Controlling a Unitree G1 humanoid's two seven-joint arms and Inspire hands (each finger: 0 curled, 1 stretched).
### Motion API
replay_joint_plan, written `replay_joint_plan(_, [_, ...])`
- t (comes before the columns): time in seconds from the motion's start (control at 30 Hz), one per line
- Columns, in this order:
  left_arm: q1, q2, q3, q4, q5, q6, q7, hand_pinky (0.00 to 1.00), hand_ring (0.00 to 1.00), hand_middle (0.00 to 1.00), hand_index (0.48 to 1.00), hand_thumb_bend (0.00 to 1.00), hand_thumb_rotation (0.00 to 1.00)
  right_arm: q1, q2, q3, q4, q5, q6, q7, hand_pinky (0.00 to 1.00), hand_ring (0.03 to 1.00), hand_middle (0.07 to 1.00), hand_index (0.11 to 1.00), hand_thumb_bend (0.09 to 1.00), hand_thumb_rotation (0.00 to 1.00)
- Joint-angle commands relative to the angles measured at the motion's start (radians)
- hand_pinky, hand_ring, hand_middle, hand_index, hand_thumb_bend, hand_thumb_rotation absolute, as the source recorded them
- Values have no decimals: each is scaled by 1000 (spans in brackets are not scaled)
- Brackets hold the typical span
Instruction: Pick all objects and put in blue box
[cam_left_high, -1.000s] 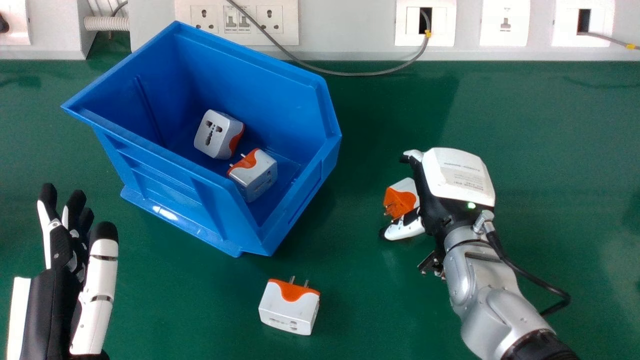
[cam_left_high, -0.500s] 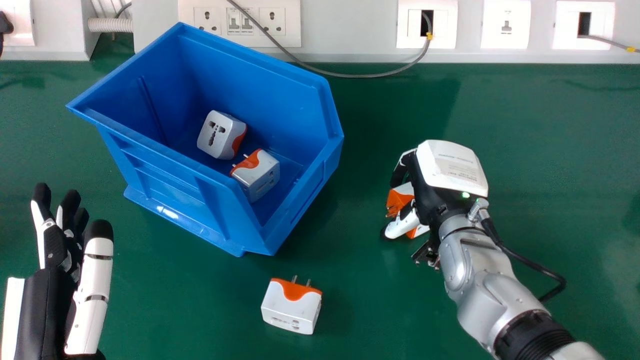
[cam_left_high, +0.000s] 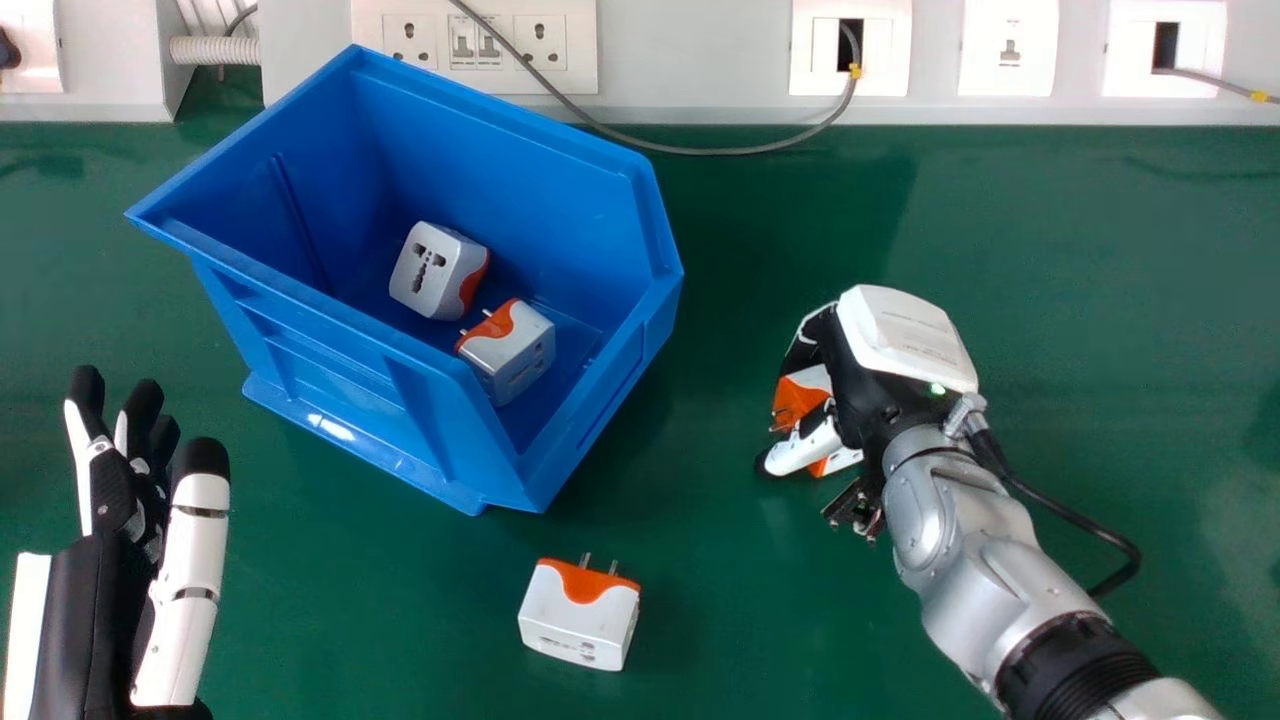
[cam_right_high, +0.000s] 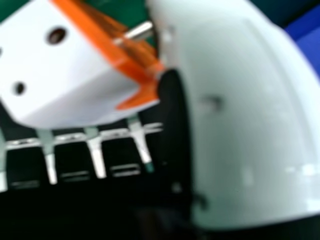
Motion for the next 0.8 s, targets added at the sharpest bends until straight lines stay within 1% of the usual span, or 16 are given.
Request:
replay_joint_plan(0.0, [4,-1,3,-24,-1,-11,2,1000,1000,1000,1000,277,721,21,-8,-10,-29,12,-4,-12,410,528,596,490,491,130])
replay_joint_plan(0.13, [9,-5,-1,-36,7,-3,8,1000,1000,1000,1000,263,718,59,-9,-28,-119,19,8,-10,402,527,589,490,488,133])
replay_joint_plan(0.17, [10,-7,-2,-40,6,0,10,1000,1000,1000,1000,265,718,79,-15,-33,-161,22,2,-4,391,516,579,489,488,133])
replay_joint_plan(0.2, [9,-6,-2,-38,7,-2,10,1000,1000,1000,1000,270,717,96,-21,-37,-202,23,4,6,378,499,561,489,487,134])
replay_joint_plan(0.23, [9,-7,-2,-38,3,-2,10,1000,1000,1000,1000,273,717,115,-28,-42,-242,28,-2,11,367,486,548,488,487,134])
replay_joint_plan(0.3, [9,-7,-2,-37,4,-3,11,1000,1000,1000,1000,281,717,150,-36,-51,-320,34,6,24,339,452,517,487,486,134])
replay_joint_plan(0.37, [7,-7,-2,-33,8,-8,12,1000,1000,1000,1000,288,720,183,-46,-57,-398,28,17,34,316,424,496,486,486,137])
replay_joint_plan(0.43, [5,-7,-3,-32,10,-7,13,1000,1000,1000,1000,288,722,222,-60,-66,-486,25,14,43,294,393,472,484,485,138])
replay_joint_plan(0.47, [5,-8,-3,-32,8,-5,14,1000,1000,1000,1000,287,723,238,-65,-71,-524,24,17,49,279,371,455,483,485,138])
replay_joint_plan(0.5, [4,-9,-4,-31,5,-8,13,1000,1000,1000,1000,276,721,255,-68,-78,-564,27,17,57,273,362,448,483,485,139])
replay_joint_plan(0.53, [2,-11,-5,-30,6,-8,15,1000,1000,1000,1000,277,719,270,-74,-83,-599,25,10,58,248,324,414,480,485,139])
replay_joint_plan(0.57, [0,-10,-5,-24,3,-13,12,1000,1000,1000,1000,274,717,287,-77,-90,-644,27,15,70,232,298,386,478,486,137])
replay_joint_plan(0.6, [-2,-10,-4,-20,4,-16,11,1000,1000,1000,1000,274,716,302,-83,-94,-686,26,17,81,200,257,344,475,486,138])
replay_joint_plan(0.63, [-4,-10,-4,-16,4,-19,10,1000,1000,1000,1000,278,716,314,-86,-98,-723,24,24,94,196,249,338,475,485,138])
replay_joint_plan(0.7, [-7,-8,-4,-11,12,-24,9,1000,1000,1000,1000,286,714,338,-92,-108,-796,25,28,121,175,219,306,473,486,137])
replay_joint_plan(0.77, [-7,-11,-6,-11,7,-22,8,1000,1000,1000,1000,290,716,359,-97,-118,-865,28,27,149,151,190,271,471,486,136])
